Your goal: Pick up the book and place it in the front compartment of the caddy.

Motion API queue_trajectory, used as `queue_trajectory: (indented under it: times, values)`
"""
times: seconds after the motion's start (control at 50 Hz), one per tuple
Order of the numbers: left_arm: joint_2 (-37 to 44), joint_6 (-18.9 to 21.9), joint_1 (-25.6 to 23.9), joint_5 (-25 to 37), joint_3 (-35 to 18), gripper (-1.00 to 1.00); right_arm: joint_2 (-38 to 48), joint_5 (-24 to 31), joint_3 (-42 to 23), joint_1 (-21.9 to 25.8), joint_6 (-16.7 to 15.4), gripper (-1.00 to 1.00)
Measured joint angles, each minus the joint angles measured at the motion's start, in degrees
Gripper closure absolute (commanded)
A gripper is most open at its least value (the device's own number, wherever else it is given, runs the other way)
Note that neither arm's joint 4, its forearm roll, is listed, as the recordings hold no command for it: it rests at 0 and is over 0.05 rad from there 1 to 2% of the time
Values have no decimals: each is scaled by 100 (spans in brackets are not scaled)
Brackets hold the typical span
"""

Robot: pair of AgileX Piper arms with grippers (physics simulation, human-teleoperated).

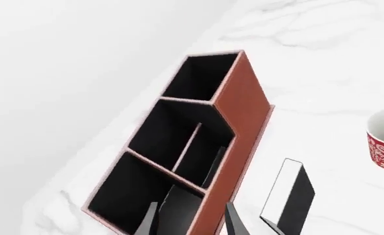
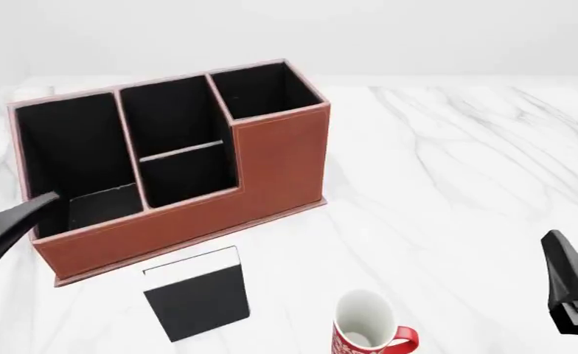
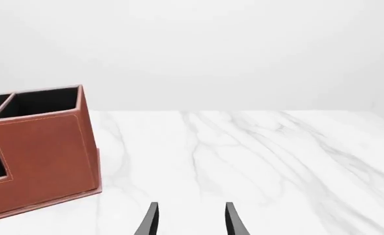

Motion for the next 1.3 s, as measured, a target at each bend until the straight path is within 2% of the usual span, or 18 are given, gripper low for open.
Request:
queue_trajectory:
  times: [0.14,0.24,0.44,0.68,0.86,1.08,1.3]
  values:
    - [544,577,-315,788,-620,-100,0,0,0,0,0,-100]
    - [867,970,-358,1242,-994,-100,0,0,0,0,0,-100]
    - [1421,1428,-494,1928,-1484,-100,-1,0,0,0,0,-100]
    - [2238,989,-1143,2379,-2109,-100,0,0,0,0,0,-100]
    - [2729,419,-1898,2519,-2377,-100,0,0,0,0,0,-100]
    - [2995,10,-2401,2451,-2175,-100,0,0,0,0,1,-100]
    - [3058,-172,-2576,2332,-1855,-100,0,0,0,0,0,-100]
